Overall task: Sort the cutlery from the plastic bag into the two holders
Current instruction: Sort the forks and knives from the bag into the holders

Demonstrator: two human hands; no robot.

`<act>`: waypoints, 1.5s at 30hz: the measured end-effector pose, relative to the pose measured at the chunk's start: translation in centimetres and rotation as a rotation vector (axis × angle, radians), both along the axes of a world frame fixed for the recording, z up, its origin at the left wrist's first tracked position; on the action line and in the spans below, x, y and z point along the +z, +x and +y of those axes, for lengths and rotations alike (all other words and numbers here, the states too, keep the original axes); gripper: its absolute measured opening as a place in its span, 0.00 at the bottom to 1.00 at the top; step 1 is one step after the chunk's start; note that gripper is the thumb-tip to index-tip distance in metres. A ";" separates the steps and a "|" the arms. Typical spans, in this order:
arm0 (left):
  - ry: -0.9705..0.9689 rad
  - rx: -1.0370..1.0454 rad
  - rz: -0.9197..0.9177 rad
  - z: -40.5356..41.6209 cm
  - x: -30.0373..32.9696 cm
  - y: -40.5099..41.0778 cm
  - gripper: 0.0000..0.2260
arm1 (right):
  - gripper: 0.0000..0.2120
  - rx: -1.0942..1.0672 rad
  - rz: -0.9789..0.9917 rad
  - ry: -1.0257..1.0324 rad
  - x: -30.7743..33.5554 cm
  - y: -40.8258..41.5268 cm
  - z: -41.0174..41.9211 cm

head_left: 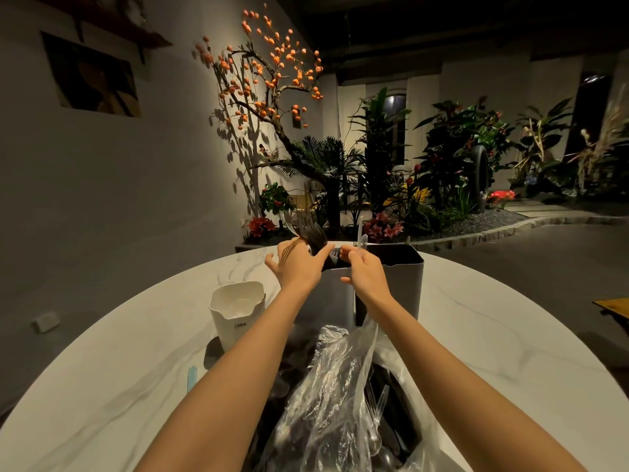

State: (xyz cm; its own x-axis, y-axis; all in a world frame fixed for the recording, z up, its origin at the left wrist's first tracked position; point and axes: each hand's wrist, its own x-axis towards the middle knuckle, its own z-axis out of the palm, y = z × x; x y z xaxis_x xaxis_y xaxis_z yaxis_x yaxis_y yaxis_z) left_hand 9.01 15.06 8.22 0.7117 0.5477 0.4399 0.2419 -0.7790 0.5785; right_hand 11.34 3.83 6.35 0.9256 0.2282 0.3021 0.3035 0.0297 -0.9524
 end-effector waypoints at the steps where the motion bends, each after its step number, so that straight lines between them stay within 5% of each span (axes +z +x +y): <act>1: 0.006 -0.005 0.071 0.0 0.1 0.0 0.21 | 0.15 0.003 -0.006 0.000 0.0 0.0 -0.1; 5: -0.026 -0.059 0.144 -0.4 -0.1 0.0 0.28 | 0.14 0.010 -0.022 0.004 -0.1 0.3 -0.1; 11: -0.269 -0.213 -0.409 -1.1 0.0 -0.9 0.29 | 0.15 0.012 -0.012 0.005 -0.2 0.1 -0.2; 16: -0.317 -0.298 -0.572 -0.5 0.1 -0.4 0.15 | 0.17 0.014 -0.027 0.014 -0.4 0.5 0.0; 20: -0.203 -0.244 -0.536 -0.2 0.2 -0.1 0.06 | 0.17 0.010 -0.036 0.010 -0.6 0.9 0.1; 26: 0.096 -0.117 0.048 -0.2 -1.9 0.4 0.18 | 0.15 0.025 -0.036 0.046 -0.8 1.1 0.2; 30: 0.130 -0.152 -0.199 -0.3 -2.6 0.1 0.29 | 0.17 0.003 -0.036 0.081 -1.0 1.3 0.1; 33: 0.358 -0.177 -0.316 0.1 -2.6 -0.5 0.25 | 0.16 -0.058 -0.095 0.095 -1.2 1.2 0.3; 37: 0.487 -0.121 -0.094 0.2 -3.1 -1.0 0.17 | 0.16 -0.126 -0.195 0.013 -1.6 1.2 0.5; 41: 0.434 -0.136 -0.027 0.5 -4.0 -1.0 0.19 | 0.15 -0.091 -0.211 -0.014 -1.7 0.8 0.4; 45: 0.236 -0.279 -0.335 -0.2 -3.3 -1.5 0.26 | 0.15 0.153 -0.181 -0.088 -1.3 -0.3 0.2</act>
State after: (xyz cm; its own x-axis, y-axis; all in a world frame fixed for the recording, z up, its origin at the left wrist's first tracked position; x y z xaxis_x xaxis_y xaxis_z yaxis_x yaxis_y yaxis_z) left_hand 7.48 14.89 4.92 0.6149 0.2142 0.7589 -0.1636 -0.9068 0.3885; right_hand 11.06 4.02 5.03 0.8108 0.3944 0.4324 0.4674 0.0082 -0.8840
